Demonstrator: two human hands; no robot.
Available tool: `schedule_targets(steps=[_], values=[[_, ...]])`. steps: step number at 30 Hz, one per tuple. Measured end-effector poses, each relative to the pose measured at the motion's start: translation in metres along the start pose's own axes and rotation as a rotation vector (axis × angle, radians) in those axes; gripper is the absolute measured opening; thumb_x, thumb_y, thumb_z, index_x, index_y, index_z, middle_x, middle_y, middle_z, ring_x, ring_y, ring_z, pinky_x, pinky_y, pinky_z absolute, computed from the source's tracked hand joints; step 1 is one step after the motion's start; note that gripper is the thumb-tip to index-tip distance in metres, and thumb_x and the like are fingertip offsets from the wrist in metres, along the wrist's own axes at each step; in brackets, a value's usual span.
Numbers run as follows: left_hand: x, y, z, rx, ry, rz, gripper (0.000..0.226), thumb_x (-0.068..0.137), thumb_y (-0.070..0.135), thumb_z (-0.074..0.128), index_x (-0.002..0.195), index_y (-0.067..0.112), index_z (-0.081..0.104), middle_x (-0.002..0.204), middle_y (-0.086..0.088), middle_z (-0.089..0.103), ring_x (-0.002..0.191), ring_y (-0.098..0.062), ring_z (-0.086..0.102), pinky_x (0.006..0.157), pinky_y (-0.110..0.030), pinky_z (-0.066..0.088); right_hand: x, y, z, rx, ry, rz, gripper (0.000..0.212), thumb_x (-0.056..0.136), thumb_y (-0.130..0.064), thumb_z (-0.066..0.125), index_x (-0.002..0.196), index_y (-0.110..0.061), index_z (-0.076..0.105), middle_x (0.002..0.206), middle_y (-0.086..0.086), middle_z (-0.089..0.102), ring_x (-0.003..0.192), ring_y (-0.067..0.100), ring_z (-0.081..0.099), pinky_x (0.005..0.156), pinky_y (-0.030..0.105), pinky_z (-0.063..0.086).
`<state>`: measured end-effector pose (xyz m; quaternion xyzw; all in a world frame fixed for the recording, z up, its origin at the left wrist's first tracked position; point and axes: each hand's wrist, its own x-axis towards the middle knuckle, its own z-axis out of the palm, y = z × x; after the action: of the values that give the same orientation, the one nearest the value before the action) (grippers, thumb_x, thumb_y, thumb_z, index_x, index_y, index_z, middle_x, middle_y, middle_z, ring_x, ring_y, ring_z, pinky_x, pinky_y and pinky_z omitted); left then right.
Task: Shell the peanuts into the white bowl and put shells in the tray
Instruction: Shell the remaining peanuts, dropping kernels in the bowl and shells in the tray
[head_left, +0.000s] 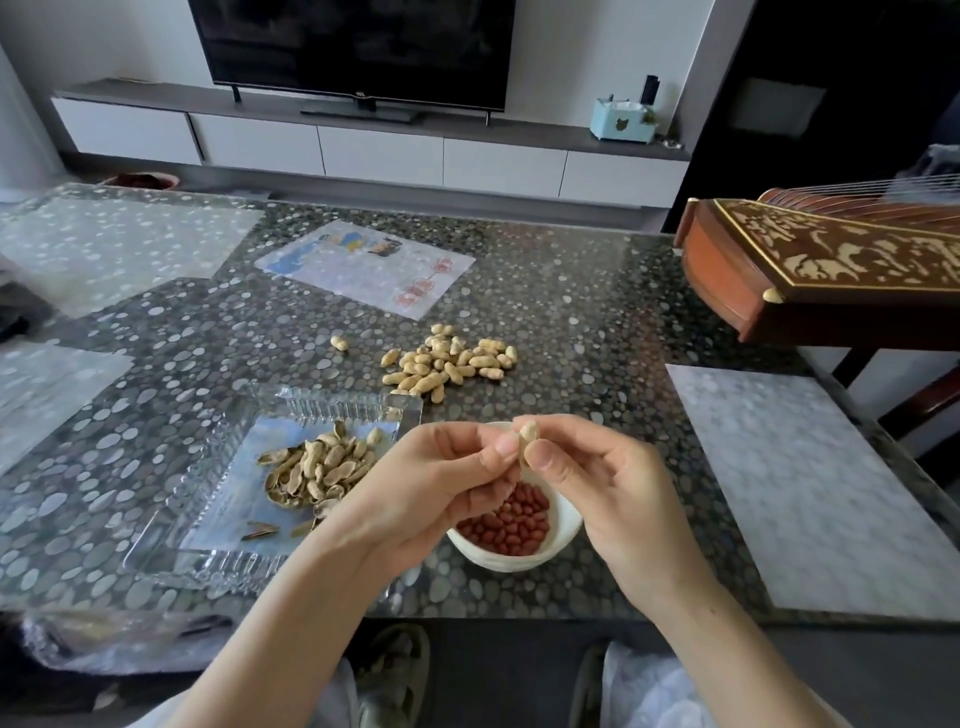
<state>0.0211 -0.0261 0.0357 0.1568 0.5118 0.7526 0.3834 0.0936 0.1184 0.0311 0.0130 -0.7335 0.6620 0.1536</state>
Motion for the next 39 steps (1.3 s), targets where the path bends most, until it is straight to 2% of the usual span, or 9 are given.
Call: schedule_targets(steps=[4, 8, 13, 19, 23, 28, 31, 36, 39], values=[[0.004, -0.004, 0.002, 0.019, 0.035, -0.062, 0.016, 0.068, 0.020, 0.068, 0.070, 0.004, 0.071, 0.067, -0.006, 0.062, 0.057, -0.009, 0.056, 0.054, -0.014, 0.050, 0.001, 0.005, 0.006, -0.088, 0.060, -0.055, 0.024, 0.090, -0.025, 0.055, 0.096, -0.008, 0.072, 0.097, -0.005, 0.073, 0.097, 0.008, 0.067, 0.083, 0.015, 0.049], [0.005, -0.002, 0.001, 0.111, 0.153, -0.099, 0.034, 0.067, 0.035, 0.069, 0.076, 0.003, 0.069, 0.065, -0.006, 0.062, 0.056, -0.011, 0.054, 0.048, -0.015, 0.044, 0.002, 0.009, 0.009, -0.299, 0.146, -0.111, 0.022, 0.095, -0.022, 0.049, 0.085, -0.019, 0.069, 0.081, -0.008, 0.069, 0.083, 0.006, 0.066, 0.072, 0.011, 0.047], [0.006, -0.003, -0.003, 0.341, 0.338, 0.074, 0.039, 0.069, 0.044, 0.066, 0.074, 0.005, 0.068, 0.060, -0.001, 0.061, 0.058, -0.011, 0.054, 0.064, -0.023, 0.046, 0.004, 0.015, 0.007, -0.449, 0.231, -0.102, 0.024, 0.095, -0.022, 0.052, 0.079, -0.013, 0.068, 0.075, -0.005, 0.065, 0.076, 0.008, 0.061, 0.065, 0.014, 0.046], [0.003, -0.002, -0.001, 0.391, 0.302, 0.209, 0.037, 0.066, 0.046, 0.069, 0.084, 0.014, 0.072, 0.069, -0.001, 0.063, 0.065, -0.010, 0.056, 0.069, -0.028, 0.047, 0.003, 0.010, 0.013, -0.404, 0.036, 0.001, 0.019, 0.096, -0.032, 0.049, 0.093, -0.023, 0.065, 0.064, -0.007, 0.064, 0.056, 0.008, 0.060, 0.057, 0.024, 0.051], [0.002, -0.002, -0.003, 0.439, 0.285, 0.238, 0.033, 0.064, 0.042, 0.073, 0.087, 0.018, 0.073, 0.074, -0.004, 0.069, 0.067, -0.009, 0.063, 0.065, -0.018, 0.047, 0.003, 0.006, 0.013, -0.467, -0.032, -0.047, 0.014, 0.095, -0.032, 0.053, 0.098, -0.028, 0.065, 0.066, -0.026, 0.062, 0.065, -0.003, 0.062, 0.060, 0.010, 0.045], [0.003, -0.007, -0.006, 0.497, 0.342, 0.316, 0.021, 0.064, 0.033, 0.076, 0.079, 0.018, 0.077, 0.077, -0.003, 0.074, 0.078, -0.021, 0.070, 0.078, -0.036, 0.056, 0.005, 0.007, 0.010, -0.548, -0.082, -0.056, 0.020, 0.095, -0.027, 0.054, 0.111, -0.023, 0.067, 0.070, -0.014, 0.062, 0.070, 0.000, 0.063, 0.063, 0.011, 0.047], [0.004, -0.005, -0.006, 0.433, 0.337, 0.303, 0.017, 0.062, 0.029, 0.077, 0.070, 0.014, 0.076, 0.071, -0.004, 0.073, 0.069, -0.016, 0.068, 0.070, -0.027, 0.054, 0.005, 0.006, 0.008, -0.595, -0.103, -0.069, 0.012, 0.095, -0.035, 0.052, 0.093, -0.036, 0.064, 0.065, -0.013, 0.062, 0.065, 0.001, 0.063, 0.060, 0.013, 0.046], [0.005, -0.001, -0.010, 0.305, 0.207, 0.142, 0.024, 0.056, 0.037, 0.075, 0.063, 0.014, 0.071, 0.070, -0.007, 0.070, 0.070, -0.017, 0.067, 0.075, -0.029, 0.055, 0.002, 0.004, 0.008, -0.404, -0.220, -0.019, 0.027, 0.095, -0.039, 0.041, 0.109, -0.029, 0.062, 0.090, -0.013, 0.069, 0.088, -0.001, 0.064, 0.073, 0.013, 0.048], [0.006, -0.005, -0.005, 0.424, 0.275, 0.181, 0.038, 0.060, 0.051, 0.070, 0.065, 0.013, 0.066, 0.061, 0.000, 0.062, 0.063, -0.013, 0.057, 0.068, -0.030, 0.050, 0.001, 0.001, 0.015, -0.308, -0.163, -0.059, 0.026, 0.098, -0.027, 0.038, 0.089, -0.029, 0.062, 0.074, -0.024, 0.065, 0.076, -0.006, 0.061, 0.069, 0.008, 0.043]])
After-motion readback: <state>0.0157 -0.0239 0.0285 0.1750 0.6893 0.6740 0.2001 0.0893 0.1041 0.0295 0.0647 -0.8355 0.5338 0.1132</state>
